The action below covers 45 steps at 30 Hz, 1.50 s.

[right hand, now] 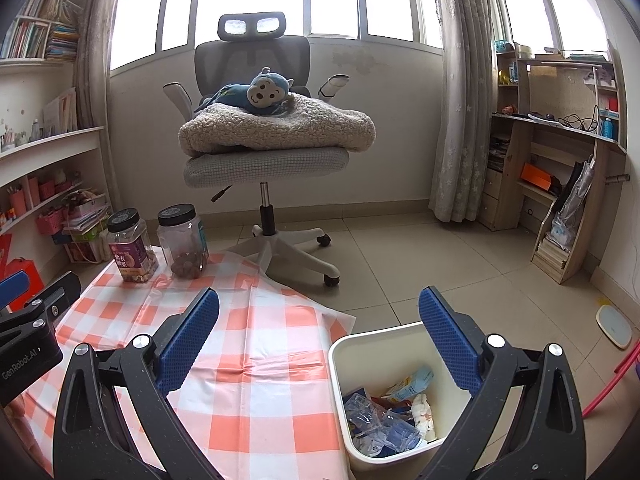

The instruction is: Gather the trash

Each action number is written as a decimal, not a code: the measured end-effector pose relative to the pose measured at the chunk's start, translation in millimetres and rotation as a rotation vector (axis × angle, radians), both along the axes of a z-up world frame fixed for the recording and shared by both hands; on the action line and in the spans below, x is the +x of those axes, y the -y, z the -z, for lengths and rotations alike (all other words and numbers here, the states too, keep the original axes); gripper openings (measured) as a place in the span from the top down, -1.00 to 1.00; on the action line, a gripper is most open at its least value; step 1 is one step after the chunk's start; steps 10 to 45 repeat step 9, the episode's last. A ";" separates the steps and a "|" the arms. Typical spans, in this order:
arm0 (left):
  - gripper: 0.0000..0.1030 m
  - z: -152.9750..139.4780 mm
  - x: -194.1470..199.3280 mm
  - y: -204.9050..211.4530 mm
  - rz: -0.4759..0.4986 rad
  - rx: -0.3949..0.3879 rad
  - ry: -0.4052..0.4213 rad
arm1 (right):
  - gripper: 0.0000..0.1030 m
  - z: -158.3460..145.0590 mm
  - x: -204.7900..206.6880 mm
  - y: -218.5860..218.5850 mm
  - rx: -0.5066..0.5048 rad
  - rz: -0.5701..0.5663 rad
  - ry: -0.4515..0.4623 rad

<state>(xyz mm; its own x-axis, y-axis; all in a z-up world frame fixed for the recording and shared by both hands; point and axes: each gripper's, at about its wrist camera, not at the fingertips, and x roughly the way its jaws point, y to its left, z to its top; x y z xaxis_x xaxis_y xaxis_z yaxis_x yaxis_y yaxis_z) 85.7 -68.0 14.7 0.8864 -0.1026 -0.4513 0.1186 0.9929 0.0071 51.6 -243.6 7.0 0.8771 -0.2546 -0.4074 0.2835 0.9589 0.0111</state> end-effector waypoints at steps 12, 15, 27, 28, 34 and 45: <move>-0.87 1.9 2.3 -0.6 -0.023 -0.004 -0.031 | -0.86 -2.4 0.0 -0.2 -0.005 0.003 0.011; -0.87 1.9 2.3 -0.6 -0.023 -0.004 -0.031 | -0.86 -2.4 0.0 -0.2 -0.005 0.003 0.011; -0.87 1.9 2.3 -0.6 -0.023 -0.004 -0.031 | -0.86 -2.4 0.0 -0.2 -0.005 0.003 0.011; -0.87 1.9 2.3 -0.6 -0.023 -0.004 -0.031 | -0.86 -2.4 0.0 -0.2 -0.005 0.003 0.011; -0.87 1.9 2.3 -0.6 -0.023 -0.004 -0.031 | -0.86 -2.4 0.0 -0.2 -0.005 0.003 0.011; -0.87 1.9 2.3 -0.6 -0.023 -0.004 -0.031 | -0.86 -2.4 0.0 -0.2 -0.005 0.003 0.011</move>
